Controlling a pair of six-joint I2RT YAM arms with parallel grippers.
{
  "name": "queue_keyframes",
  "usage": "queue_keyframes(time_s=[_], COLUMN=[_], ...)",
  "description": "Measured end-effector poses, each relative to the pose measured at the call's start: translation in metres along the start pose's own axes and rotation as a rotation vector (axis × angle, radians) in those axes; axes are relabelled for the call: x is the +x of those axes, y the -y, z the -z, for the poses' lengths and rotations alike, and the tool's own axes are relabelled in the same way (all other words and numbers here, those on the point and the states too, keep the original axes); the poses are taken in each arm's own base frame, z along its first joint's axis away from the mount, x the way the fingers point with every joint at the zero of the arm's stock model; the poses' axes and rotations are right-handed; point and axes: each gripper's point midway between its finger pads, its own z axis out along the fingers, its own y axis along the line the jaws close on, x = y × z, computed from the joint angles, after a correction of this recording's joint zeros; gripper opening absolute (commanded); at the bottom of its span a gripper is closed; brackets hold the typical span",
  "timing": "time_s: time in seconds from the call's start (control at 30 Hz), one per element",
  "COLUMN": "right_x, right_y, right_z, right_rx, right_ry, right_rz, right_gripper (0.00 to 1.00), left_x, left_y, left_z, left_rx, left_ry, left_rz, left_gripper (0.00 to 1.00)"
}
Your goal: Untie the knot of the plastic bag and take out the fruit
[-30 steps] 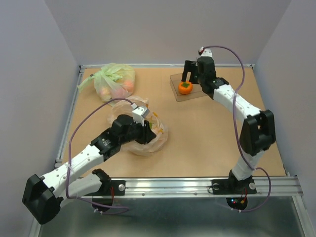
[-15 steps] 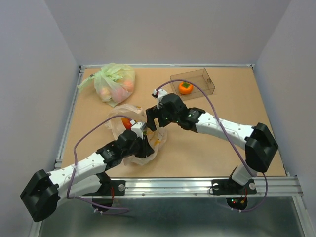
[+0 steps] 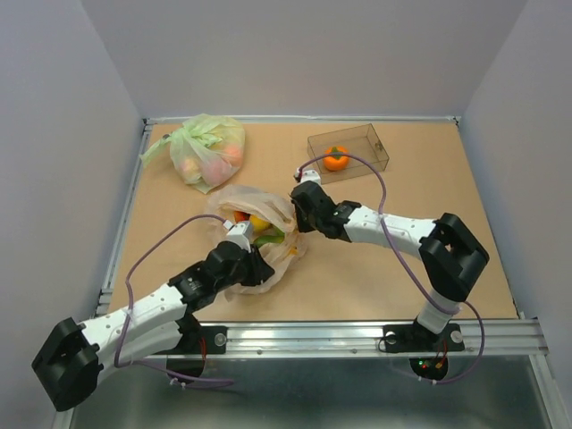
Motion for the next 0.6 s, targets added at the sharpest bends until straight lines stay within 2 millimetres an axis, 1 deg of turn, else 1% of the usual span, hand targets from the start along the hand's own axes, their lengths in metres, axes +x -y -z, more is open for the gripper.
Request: queue_keyframes(time_s=[0.03, 0.07, 0.13, 0.17, 0.3, 0.4, 0.47, 0.6], right_x=[0.007, 0.012, 0.026, 0.033, 0.051, 0.06, 0.06, 0.058], right_y=[0.006, 0.011, 0.019, 0.02, 0.024, 0.025, 0.022, 0.014], right_z=[-0.002, -0.003, -0.006, -0.006, -0.008, -0.008, -0.008, -0.01], right_rx=[0.018, 0.031, 0.047, 0.048, 0.049, 0.048, 0.032, -0.006], right_ry=[-0.012, -0.022, -0.052, -0.067, -0.097, -0.118, -0.117, -0.108], right_rz=[-0.006, -0.015, -0.025, -0.032, -0.048, -0.054, -0.06, -0.078], right_gripper=[0.05, 0.03, 0.02, 0.02, 0.02, 0.02, 0.02, 0.02], left_x=[-0.002, -0.003, -0.01, -0.014, -0.042, -0.054, -0.06, -0.058], left_y=[0.001, 0.002, 0.003, 0.005, 0.016, 0.012, 0.007, -0.011], left_z=[0.001, 0.003, 0.008, 0.011, 0.029, 0.036, 0.037, 0.03], left_rx=[0.004, 0.009, 0.022, 0.03, 0.073, 0.047, 0.02, -0.075], left_ry=[0.012, 0.021, 0.063, 0.083, 0.224, 0.292, 0.326, 0.332], left_rz=[0.003, 0.007, 0.012, 0.02, 0.057, 0.11, 0.146, 0.214], left_gripper=[0.35, 0.44, 0.52, 0.64, 0.84, 0.93, 0.95, 0.96])
